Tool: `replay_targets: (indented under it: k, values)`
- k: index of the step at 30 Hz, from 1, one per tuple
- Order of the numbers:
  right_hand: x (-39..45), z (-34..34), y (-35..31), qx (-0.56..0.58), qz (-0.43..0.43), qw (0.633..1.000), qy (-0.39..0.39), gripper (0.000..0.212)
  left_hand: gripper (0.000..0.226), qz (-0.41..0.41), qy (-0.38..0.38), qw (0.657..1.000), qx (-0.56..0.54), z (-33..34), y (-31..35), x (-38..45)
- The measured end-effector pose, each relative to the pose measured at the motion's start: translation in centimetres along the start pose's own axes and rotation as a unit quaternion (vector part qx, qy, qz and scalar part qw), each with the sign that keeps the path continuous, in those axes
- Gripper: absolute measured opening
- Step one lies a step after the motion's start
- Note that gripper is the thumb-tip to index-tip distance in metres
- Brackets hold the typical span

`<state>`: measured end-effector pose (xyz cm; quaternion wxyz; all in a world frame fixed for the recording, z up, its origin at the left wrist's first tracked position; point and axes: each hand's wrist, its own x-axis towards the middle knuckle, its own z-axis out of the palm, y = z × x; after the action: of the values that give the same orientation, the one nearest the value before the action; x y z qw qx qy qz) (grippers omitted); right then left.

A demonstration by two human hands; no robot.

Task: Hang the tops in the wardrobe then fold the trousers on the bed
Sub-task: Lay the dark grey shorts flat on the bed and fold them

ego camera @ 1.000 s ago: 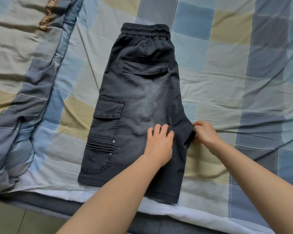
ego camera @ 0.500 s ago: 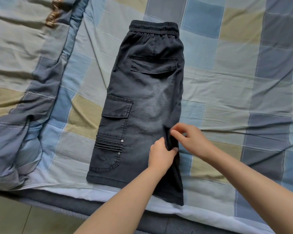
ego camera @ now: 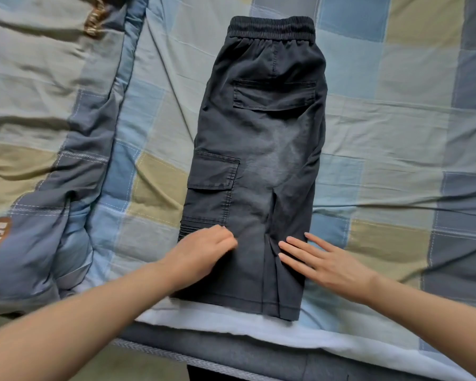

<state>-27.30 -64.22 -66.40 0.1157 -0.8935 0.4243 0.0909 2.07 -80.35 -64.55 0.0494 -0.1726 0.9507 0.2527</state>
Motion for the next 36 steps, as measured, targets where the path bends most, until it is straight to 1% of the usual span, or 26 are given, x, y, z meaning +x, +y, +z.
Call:
replay_targets:
  k: [2, 4, 6, 9, 11, 12, 13, 14, 15, 16, 17, 18, 19, 20, 21, 22, 23, 25, 28, 30, 31, 32, 33, 34, 35, 36]
  values:
    - [0.9, 0.2, 0.0, -0.005, 0.002, 1.0, 0.006, 0.058, 0.047, 0.166, -0.047, 0.976, 0.134, -0.8, -2.8, -2.2]
    - [1.7, 0.2, 0.2, -0.01, 0.001, 1.0, 0.009, 0.056, 0.062, 0.227, -0.108, 0.946, 0.205, -1.9, -5.3, -3.8]
    - [2.5, 0.1, 0.3, 0.005, 0.006, 1.0, -0.003, 0.054, 0.07, 0.23, -0.139, 0.935, 0.232, -2.1, -7.2, -4.3]
    - [3.2, -0.2, 0.4, 0.065, 0.03, 0.996, -0.056, 0.062, 0.065, 0.201, -0.143, 0.942, 0.226, -1.5, -7.4, -3.4]
    - [3.0, -0.6, 0.5, 0.152, 0.05, 0.985, -0.068, 0.068, 0.057, 0.177, -0.137, 0.959, 0.176, -1.2, -6.9, -2.8]
    - [2.9, -1.2, 0.7, 0.238, 0.068, 0.967, -0.066, 0.068, 0.055, 0.151, -0.141, 0.968, 0.141, -1.1, -6.7, -2.5]
    - [3.0, -2.1, 1.0, 0.351, 0.097, 0.929, -0.072, 0.063, 0.055, 0.117, -0.14, 0.979, 0.088, -1.2, -6.3, -2.1]
    - [3.2, -3.2, 1.5, 0.462, 0.139, 0.873, -0.067, 0.055, 0.057, 0.06, -0.152, 0.987, 0.009, -1.4, -6.1, -1.8]
    - [3.4, -4.0, 2.1, 0.563, 0.199, 0.801, -0.044, 0.046, 0.055, -0.033, -0.173, 0.979, -0.098, -2.3, -5.6, -1.3]
    - [3.8, -5.0, 2.8, 0.647, 0.263, 0.715, -0.002, 0.035, 0.051, -0.139, -0.173, 0.95, -0.22, -3.4, -5.3, -0.6]
    - [4.0, -5.5, 3.5, 0.705, 0.325, 0.629, 0.041, 0.023, 0.052, -0.242, -0.135, 0.896, -0.346, -4.2, -5.2, 0.2]
    - [4.4, -5.8, 4.1, 0.747, 0.379, 0.541, 0.078, 0.019, 0.052, -0.325, -0.075, 0.826, -0.455, -5.1, -5.5, 1.1]
    - [4.8, -5.7, 4.7, 0.772, 0.425, 0.46, 0.106, 0.028, 0.044, -0.387, -0.006, 0.761, -0.52, -5.8, -5.8, 2.0]
    - [5.0, -5.4, 5.0, 0.788, 0.459, 0.392, 0.123, 0.034, 0.034, -0.427, 0.051, 0.722, -0.542, -6.2, -6.3, 2.8]
    - [5.4, -5.3, 5.4, 0.791, 0.485, 0.348, 0.132, 0.034, 0.026, -0.448, 0.088, 0.703, -0.545, -6.7, -6.7, 3.5]
    - [5.7, -5.0, 5.5, 0.79, 0.503, 0.327, 0.13, 0.031, 0.019, -0.459, 0.106, 0.696, -0.542, -6.8, -6.9, 4.1]
    - [5.8, -4.8, 5.5, 0.782, 0.519, 0.322, 0.124, 0.03, 0.014, -0.466, 0.113, 0.693, -0.538, -6.8, -6.9, 4.5]
    - [5.9, -4.3, 5.3, 0.773, 0.535, 0.323, 0.114, 0.03, 0.013, -0.469, 0.118, 0.706, -0.518, -6.6, -7.0, 5.1]
    - [5.5, -4.4, 5.0, 0.762, 0.542, 0.335, 0.113, 0.029, 0.019, -0.452, 0.128, 0.745, -0.473, -6.4, -7.2, 4.7]
    - [4.8, -4.7, 5.0, 0.721, 0.567, 0.382, 0.114, 0.018, 0.013, -0.44, 0.134, 0.786, -0.413, -6.3, -7.5, 4.0]
    - [4.1, -4.9, 5.2, 0.661, 0.594, 0.443, 0.123, 0.014, 0.009, -0.431, 0.137, 0.813, -0.368, -6.4, -7.8, 3.7]
    - [3.1, -5.1, 5.6, 0.559, 0.617, 0.538, 0.131, 0.016, 0.007, -0.416, 0.136, 0.845, -0.306, -6.5, -8.1, 3.2]
    - [2.3, -5.4, 6.0, 0.424, 0.616, 0.651, 0.128, 0.027, 0.016, -0.387, 0.137, 0.882, -0.231, -6.6, -8.7, 2.8]
    - [1.5, -5.8, 6.5, 0.292, 0.582, 0.751, 0.111, 0.043, 0.033, -0.336, 0.135, 0.921, -0.141, -6.6, -9.3, 2.5]
    - [0.9, -6.2, 6.8, 0.182, 0.521, 0.828, 0.103, 0.057, 0.051, -0.268, 0.128, 0.954, -0.046, -6.6, -10.2, 2.3]
    - [0.6, -6.4, 7.2, 0.094, 0.439, 0.888, 0.1, 0.068, 0.063, -0.192, 0.118, 0.973, 0.055, -7.0, -10.8, 2.3]
